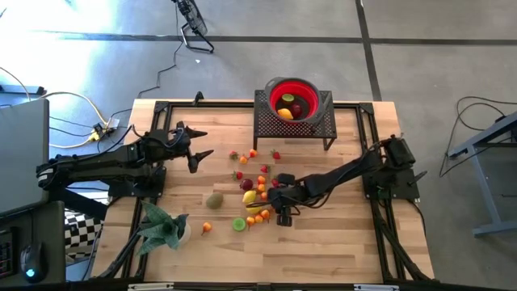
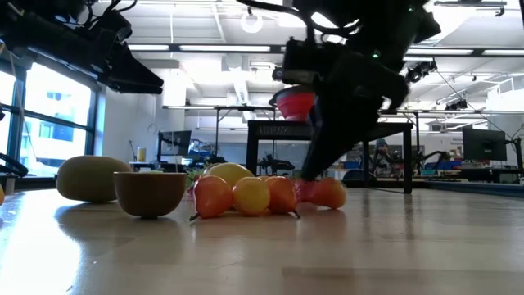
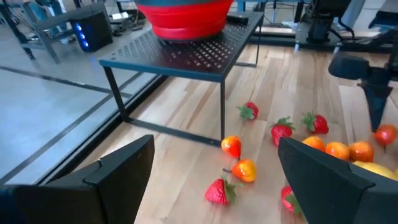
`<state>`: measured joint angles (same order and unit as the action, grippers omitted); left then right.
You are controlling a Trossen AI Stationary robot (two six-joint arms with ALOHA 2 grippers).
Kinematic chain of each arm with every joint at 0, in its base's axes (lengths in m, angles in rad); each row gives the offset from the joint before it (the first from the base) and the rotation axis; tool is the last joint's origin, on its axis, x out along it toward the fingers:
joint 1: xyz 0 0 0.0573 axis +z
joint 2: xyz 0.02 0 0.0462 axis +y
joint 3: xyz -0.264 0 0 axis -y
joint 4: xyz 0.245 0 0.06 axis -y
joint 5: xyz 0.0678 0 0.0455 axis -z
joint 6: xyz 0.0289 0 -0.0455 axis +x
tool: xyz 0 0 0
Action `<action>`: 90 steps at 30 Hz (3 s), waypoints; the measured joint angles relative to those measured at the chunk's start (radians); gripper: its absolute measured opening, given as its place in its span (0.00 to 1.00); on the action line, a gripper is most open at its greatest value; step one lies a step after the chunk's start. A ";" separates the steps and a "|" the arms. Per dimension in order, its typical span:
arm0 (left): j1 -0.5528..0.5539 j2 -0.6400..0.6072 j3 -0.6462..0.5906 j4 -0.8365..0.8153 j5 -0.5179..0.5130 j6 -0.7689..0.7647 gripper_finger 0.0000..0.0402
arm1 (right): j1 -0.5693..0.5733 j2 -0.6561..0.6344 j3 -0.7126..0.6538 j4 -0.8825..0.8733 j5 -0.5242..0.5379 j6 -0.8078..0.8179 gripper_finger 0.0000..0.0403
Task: Pick & Place Fruit
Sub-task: Put the pear into the strainer on the shelf
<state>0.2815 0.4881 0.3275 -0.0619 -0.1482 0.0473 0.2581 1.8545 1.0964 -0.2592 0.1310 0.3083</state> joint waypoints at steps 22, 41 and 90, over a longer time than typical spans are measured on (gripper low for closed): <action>0.000 0.000 0.000 -0.015 -0.003 0.000 0.84 | 0.018 0.040 0.105 -0.174 0.019 -0.094 0.36; 0.000 0.000 0.000 -0.015 -0.002 0.000 0.84 | -0.084 0.052 0.314 -0.541 -0.045 0.153 0.36; 0.000 0.000 0.000 -0.049 -0.002 0.008 0.84 | -0.046 0.148 0.314 -0.468 -0.104 0.249 0.36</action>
<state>0.2813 0.4882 0.3271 -0.1112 -0.1506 0.0551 0.2119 2.0026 1.4109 -0.7267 0.0271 0.5575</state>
